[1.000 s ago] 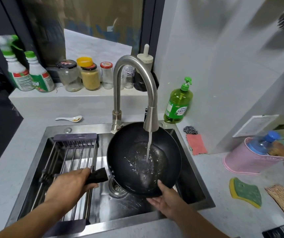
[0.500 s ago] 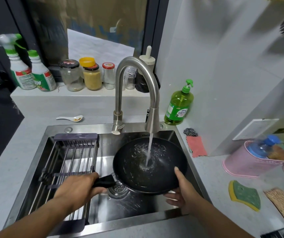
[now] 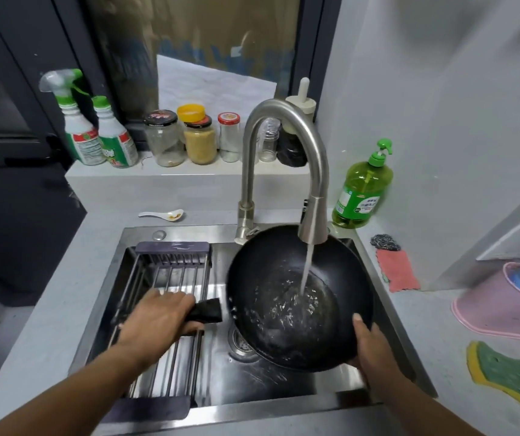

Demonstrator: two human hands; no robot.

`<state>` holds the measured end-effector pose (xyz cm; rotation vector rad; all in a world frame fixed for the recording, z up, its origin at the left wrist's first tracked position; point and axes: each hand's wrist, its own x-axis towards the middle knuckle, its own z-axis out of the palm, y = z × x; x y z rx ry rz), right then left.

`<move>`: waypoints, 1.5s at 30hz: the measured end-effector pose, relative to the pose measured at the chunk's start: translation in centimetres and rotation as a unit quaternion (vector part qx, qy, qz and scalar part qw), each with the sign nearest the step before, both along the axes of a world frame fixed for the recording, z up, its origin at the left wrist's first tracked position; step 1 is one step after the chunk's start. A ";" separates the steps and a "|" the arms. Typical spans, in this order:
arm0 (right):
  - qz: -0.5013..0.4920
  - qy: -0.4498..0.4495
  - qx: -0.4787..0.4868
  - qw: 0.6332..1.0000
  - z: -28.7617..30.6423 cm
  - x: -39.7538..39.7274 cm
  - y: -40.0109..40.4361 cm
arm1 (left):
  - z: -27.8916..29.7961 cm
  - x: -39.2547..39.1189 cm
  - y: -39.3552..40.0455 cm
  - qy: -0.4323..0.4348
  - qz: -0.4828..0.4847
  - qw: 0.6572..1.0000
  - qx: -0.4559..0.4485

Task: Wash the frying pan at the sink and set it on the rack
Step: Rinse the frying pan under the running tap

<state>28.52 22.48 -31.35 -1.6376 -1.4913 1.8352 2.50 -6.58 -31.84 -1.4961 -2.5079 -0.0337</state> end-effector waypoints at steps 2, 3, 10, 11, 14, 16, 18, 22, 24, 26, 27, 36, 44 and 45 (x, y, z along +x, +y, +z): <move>0.011 -0.014 0.057 0.998 1.4 0.3 -0.6 | -1.2 0.6 1.0 0.024 0.028 0.999 0.022; 0.020 -0.017 0.078 0.997 2.0 0.6 -0.5 | -1.5 0.8 1.5 0.017 0.047 0.998 0.023; 0.083 -0.088 0.129 0.984 4.4 1.8 0.8 | -1.6 0.6 1.5 -0.041 -0.028 0.998 0.042; 0.088 -0.094 0.111 0.985 5.4 1.7 0.7 | -1.3 0.5 1.3 -0.040 -0.043 0.997 0.041; 0.121 -0.119 0.036 0.985 6.4 1.3 0.9 | 0.1 0.0 0.7 -0.006 -0.075 0.997 0.026; 0.141 -0.147 0.002 0.979 6.5 1.4 1.1 | 1.4 -0.3 0.4 -0.018 -0.080 0.997 0.008; 0.172 -0.180 -0.024 0.968 6.5 1.4 1.9 | 2.4 -0.4 0.1 -0.048 -0.079 0.995 -0.026; 0.231 -0.221 -0.078 0.944 8.5 0.7 4.9 | 4.0 -1.0 0.6 -0.093 -0.096 0.987 -0.093; 0.236 -0.235 -0.074 0.940 9.7 0.2 6.5 | 4.4 -1.2 1.1 -0.113 -0.099 0.982 -0.116; 0.247 -0.262 -0.068 0.930 10.8 -0.4 7.6 | 4.9 -1.1 1.8 -0.126 -0.099 0.978 -0.133; 0.261 -0.284 -0.064 0.920 11.3 -0.7 8.0 | 5.2 -0.9 2.1 -0.137 -0.097 0.976 -0.137; 0.276 -0.349 -0.037 0.895 13.7 -1.9 10.0 | 6.4 0.2 3.8 -0.205 -0.094 0.963 -0.145; 0.283 -0.324 -0.113 0.896 11.5 0.0 11.2 | 6.8 1.8 4.0 -0.099 -0.068 0.983 -0.141; 0.278 -0.326 -0.116 0.896 11.0 0.3 11.0 | 6.5 2.5 3.9 -0.092 -0.055 0.985 -0.138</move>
